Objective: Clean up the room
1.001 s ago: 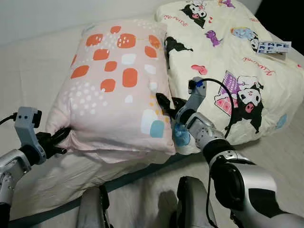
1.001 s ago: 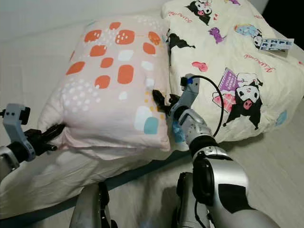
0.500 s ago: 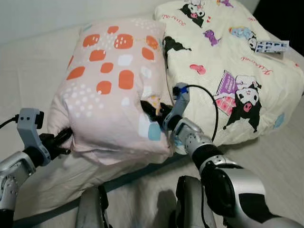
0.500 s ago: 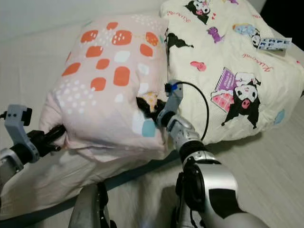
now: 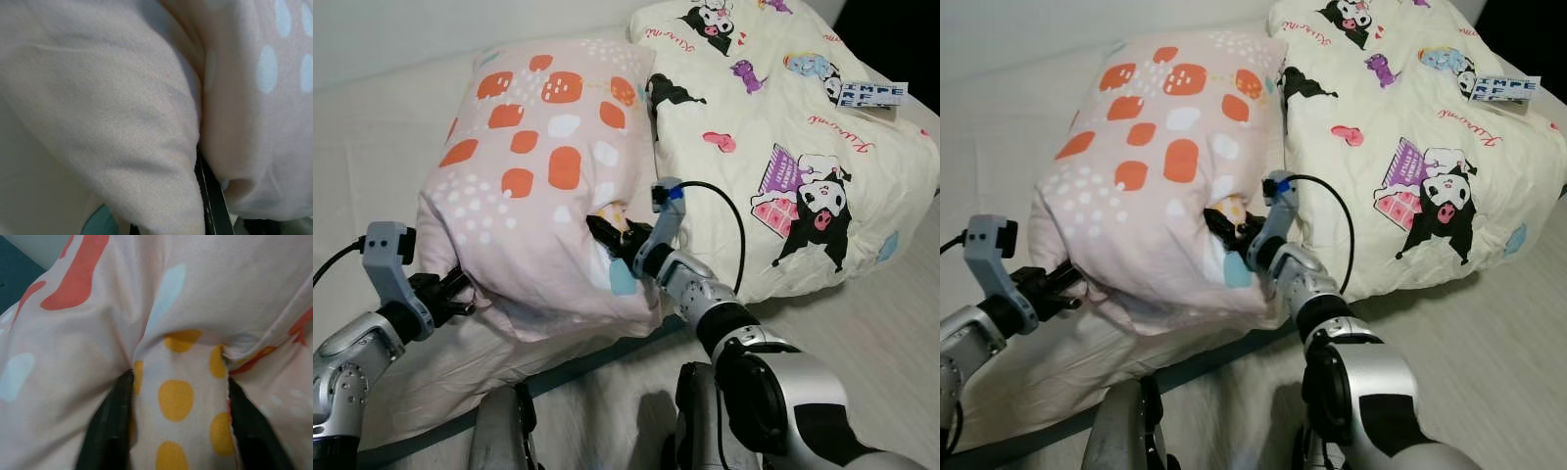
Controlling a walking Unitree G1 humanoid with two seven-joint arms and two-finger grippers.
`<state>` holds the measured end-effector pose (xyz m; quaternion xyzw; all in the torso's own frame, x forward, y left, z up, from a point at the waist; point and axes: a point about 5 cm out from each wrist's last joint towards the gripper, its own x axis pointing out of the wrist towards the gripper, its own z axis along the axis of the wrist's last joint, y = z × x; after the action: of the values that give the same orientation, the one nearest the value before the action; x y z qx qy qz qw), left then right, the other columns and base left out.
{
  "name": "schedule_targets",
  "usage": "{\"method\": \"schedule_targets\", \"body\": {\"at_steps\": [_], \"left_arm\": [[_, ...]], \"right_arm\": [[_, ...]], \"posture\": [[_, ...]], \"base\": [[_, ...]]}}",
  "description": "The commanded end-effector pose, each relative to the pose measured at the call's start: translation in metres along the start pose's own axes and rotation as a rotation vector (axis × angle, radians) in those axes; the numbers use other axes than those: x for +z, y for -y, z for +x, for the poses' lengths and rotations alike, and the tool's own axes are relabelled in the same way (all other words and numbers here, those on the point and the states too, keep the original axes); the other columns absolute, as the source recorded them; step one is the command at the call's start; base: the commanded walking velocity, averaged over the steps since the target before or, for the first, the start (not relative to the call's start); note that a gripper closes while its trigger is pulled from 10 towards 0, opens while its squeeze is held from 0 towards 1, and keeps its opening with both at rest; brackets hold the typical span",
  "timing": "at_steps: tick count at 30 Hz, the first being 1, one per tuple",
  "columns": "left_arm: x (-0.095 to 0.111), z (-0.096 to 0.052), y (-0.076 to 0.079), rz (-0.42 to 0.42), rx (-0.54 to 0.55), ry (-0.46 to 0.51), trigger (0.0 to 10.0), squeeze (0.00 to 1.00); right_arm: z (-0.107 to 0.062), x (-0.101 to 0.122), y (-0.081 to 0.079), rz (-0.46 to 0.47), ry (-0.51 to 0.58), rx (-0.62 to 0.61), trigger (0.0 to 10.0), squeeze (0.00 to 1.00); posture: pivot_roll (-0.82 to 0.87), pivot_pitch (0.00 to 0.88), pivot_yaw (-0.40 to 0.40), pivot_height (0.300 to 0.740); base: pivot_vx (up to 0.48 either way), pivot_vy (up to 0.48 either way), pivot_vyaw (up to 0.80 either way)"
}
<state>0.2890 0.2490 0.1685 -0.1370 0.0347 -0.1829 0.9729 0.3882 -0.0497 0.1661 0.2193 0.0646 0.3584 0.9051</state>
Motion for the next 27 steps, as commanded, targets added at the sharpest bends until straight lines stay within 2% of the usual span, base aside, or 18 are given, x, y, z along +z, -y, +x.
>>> {"method": "schedule_targets", "body": {"at_steps": [1,9,13,15,17,18,19,20,27], "left_arm": [[-0.007,0.005,0.016,-0.027,-0.07,-0.014,0.0,0.0],[-0.007,0.007,0.02,-0.058,-0.055,0.011,0.0,0.0],[-0.01,0.013,0.022,-0.064,0.018,0.026,0.0,0.0],[-0.014,0.019,0.023,-0.045,0.111,0.03,0.0,0.0],[-0.014,0.022,0.024,-0.062,0.129,0.041,0.0,0.0],[-0.017,0.026,0.025,-0.06,0.166,0.034,4.4,0.0],[-0.017,0.026,0.025,-0.06,0.166,0.034,4.4,0.0],[-0.018,0.035,0.029,-0.089,0.221,0.041,10.0,0.0],[-0.016,0.046,0.042,-0.132,0.25,0.085,10.0,0.0]], "right_arm": [[0.01,-0.023,-0.021,0.024,-0.098,0.085,0.0,0.0],[0.008,-0.02,-0.014,-0.014,-0.083,0.02,0.0,0.0],[0.005,-0.016,-0.007,-0.063,-0.077,-0.04,0.0,0.0],[0.004,-0.01,-0.004,-0.111,-0.062,-0.067,0.0,0.0],[0.004,-0.006,-0.003,-0.12,-0.046,-0.077,0.0,0.0],[0.005,0.0,-0.003,-0.113,-0.013,-0.083,0.0,0.0],[0.005,0.0,-0.003,-0.113,-0.013,-0.083,0.0,0.0],[0.006,0.013,-0.004,-0.126,0.057,-0.085,0.0,0.0],[0.006,0.028,-0.007,-0.202,0.135,-0.072,0.0,0.0]], "posture": [[0.18,0.345,-0.015,0.552],[0.17,0.341,-0.017,0.552],[0.16,0.33,-0.019,0.552],[0.14,0.316,-0.02,0.552],[0.13,0.3,-0.021,0.552],[0.13,0.283,-0.023,0.552],[0.13,0.283,-0.023,0.552],[0.11,0.259,-0.026,0.552],[0.09,0.221,-0.029,0.552]], "base": [[0.0,0.0,0.0],[0.0,0.0,0.0],[0.0,0.0,0.0],[0.0,0.0,0.0],[0.0,0.0,0.0],[0.0,0.0,0.0],[0.0,0.0,0.0],[0.0,0.0,0.0],[0.0,0.0,0.0]]}}
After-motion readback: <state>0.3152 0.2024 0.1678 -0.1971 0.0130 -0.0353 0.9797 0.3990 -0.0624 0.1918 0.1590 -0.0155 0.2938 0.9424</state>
